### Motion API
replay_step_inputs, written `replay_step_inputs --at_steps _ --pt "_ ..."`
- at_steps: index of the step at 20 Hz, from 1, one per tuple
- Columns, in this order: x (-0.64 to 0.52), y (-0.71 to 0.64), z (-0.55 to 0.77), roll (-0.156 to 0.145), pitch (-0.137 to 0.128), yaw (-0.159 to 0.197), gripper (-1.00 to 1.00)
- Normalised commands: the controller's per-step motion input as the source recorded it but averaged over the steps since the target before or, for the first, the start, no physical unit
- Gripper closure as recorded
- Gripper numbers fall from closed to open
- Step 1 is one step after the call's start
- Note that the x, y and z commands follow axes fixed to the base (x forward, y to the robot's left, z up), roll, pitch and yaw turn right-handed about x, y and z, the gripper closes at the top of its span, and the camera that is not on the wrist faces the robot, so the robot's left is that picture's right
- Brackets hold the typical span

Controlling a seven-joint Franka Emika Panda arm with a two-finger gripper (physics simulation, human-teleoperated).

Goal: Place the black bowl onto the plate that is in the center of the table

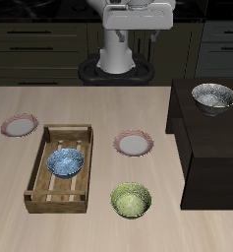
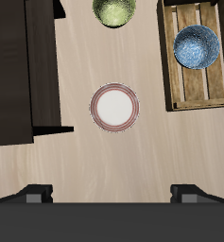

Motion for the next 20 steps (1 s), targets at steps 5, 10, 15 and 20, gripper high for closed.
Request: replay_step_inputs --at_steps 5,10,15,20 --pt "0.05 0.32 0.24 0.026 -0.003 -0.003 -1.00" --pt "0.19 0.27 0.17 -0.014 -0.023 0.024 -1.00" --pt "0.36 0.10 0.01 -0.039 0.029 -0.031 -1.00" --pt "0.26 0.05 -0.04 -0.020 0.031 -0.007 -1.00"
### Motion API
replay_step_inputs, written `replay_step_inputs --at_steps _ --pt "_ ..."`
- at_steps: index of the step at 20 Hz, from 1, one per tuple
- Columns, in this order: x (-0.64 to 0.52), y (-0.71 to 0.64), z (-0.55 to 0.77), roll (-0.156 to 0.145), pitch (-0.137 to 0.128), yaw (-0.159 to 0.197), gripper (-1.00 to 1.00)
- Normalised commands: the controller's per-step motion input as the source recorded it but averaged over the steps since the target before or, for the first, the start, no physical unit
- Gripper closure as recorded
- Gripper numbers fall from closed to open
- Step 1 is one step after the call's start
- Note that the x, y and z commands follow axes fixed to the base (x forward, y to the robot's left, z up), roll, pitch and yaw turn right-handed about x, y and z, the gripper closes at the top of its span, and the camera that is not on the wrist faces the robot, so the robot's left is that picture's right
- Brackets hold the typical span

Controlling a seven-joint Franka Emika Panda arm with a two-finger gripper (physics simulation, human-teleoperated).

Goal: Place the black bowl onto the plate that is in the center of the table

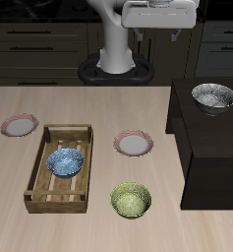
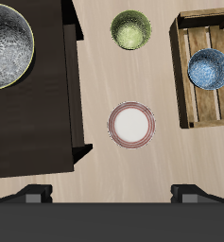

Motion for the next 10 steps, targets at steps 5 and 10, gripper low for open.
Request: replay_step_inputs --at_steps 5,10 --pt "0.15 0.27 0.06 -0.002 0.007 0.017 -1.00" --pt "0.08 0.31 0.14 0.021 -0.012 0.010 -1.00"
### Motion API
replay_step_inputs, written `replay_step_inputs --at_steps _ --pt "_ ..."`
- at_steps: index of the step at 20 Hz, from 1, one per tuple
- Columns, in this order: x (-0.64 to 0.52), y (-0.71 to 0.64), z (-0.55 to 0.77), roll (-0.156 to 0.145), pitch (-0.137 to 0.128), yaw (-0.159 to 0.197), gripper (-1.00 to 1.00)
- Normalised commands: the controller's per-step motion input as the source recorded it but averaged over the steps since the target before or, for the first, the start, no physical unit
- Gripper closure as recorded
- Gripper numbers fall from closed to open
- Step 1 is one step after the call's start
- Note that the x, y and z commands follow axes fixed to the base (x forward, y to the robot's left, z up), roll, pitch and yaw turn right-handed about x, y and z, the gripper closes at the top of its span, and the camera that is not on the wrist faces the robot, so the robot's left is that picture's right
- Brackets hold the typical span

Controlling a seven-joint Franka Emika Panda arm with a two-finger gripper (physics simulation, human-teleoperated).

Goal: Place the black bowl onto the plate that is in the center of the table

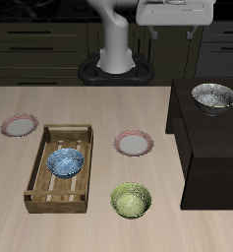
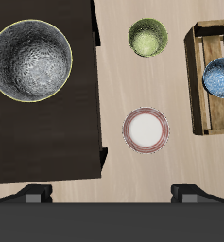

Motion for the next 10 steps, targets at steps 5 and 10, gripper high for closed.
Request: replay_step_inputs --at_steps 5,10 --pt "0.18 0.19 0.07 -0.010 -0.017 0.020 -1.00" --pt "0.29 0.21 -0.07 -0.008 0.026 0.006 -1.00"
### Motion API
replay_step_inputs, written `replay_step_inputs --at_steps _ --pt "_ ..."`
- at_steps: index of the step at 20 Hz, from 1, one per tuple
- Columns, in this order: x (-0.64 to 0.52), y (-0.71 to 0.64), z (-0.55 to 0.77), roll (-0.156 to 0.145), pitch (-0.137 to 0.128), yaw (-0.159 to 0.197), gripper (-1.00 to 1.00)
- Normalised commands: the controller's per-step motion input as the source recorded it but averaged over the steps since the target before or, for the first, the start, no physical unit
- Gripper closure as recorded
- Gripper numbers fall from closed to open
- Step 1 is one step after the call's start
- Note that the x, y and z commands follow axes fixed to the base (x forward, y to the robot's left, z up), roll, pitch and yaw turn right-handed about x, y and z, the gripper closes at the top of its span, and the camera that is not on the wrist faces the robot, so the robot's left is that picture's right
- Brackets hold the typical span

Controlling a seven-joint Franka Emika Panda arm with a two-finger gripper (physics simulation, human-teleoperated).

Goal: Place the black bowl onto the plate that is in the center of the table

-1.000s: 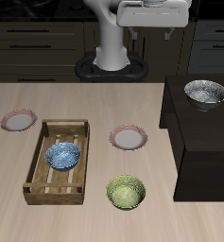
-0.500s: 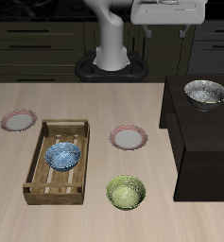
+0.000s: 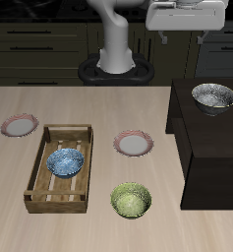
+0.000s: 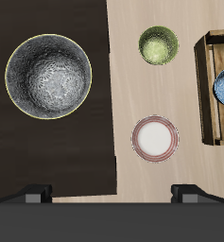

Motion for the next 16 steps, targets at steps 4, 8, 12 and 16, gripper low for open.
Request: replay_step_inputs --at_steps 4,8,12,16 --pt "0.37 0.15 -0.11 -0.023 0.025 0.015 -1.00" --pt "0.17 0.14 -0.04 -0.009 0.003 0.030 -1.00" --pt "0.27 0.10 0.09 -0.026 -0.021 0.022 -1.00" --pt "0.23 -0.01 -0.02 -0.017 0.008 -0.008 -1.00"
